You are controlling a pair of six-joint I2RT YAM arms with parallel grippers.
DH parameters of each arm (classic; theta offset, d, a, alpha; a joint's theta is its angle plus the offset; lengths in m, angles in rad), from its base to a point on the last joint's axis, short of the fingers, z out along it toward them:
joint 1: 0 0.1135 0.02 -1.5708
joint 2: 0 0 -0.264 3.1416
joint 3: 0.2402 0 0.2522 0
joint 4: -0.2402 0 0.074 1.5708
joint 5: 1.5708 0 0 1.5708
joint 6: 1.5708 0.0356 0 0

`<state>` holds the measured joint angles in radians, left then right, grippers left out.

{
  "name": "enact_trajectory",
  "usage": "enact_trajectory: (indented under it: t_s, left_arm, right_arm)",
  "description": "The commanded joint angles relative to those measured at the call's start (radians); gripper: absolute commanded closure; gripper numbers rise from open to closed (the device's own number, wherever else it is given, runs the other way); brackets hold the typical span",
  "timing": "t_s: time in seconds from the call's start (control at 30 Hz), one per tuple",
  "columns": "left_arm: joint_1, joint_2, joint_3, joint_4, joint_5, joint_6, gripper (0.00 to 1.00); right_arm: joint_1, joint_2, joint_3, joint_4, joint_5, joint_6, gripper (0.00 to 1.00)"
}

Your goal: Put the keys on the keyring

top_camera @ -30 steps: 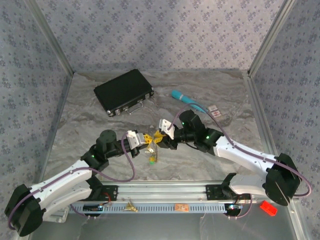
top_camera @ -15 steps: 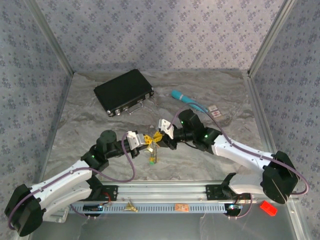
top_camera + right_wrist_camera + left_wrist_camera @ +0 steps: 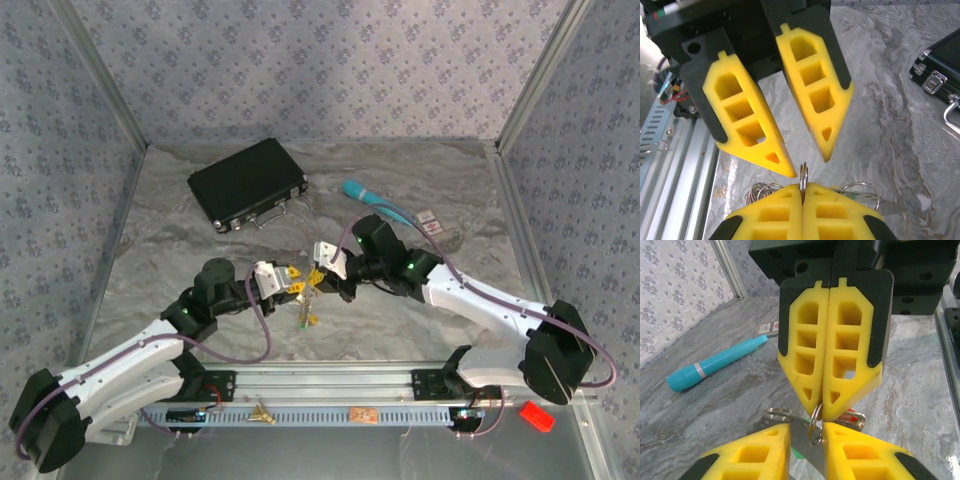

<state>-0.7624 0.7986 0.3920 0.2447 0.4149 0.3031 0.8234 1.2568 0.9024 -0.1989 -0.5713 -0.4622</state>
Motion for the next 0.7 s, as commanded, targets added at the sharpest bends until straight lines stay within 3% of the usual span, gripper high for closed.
enact_trajectory:
  t_s: [0.0, 0.2, 0.53, 0.67]
  left_arm:
    - [-0.005, -0.011, 0.058, -0.086, -0.001, 0.037, 0.76]
    - [-0.006, 0.004, 0.077, -0.104, 0.015, 0.051, 0.78]
    - [-0.006, 0.006, 0.081, -0.083, 0.052, 0.052, 0.88]
    - [-0.006, 0.006, 0.071, -0.055, 0.067, 0.042, 1.00]
  right_arm:
    - [0.026, 0.008, 0.094, -0.166, 0.068, -0.131, 1.00]
    - [0.058, 0.041, 0.186, -0.274, 0.127, -0.219, 1.00]
    - [0.100, 0.082, 0.245, -0.302, 0.141, -0.242, 1.00]
    - [0.091, 0.070, 0.232, -0.267, 0.131, -0.211, 0.99]
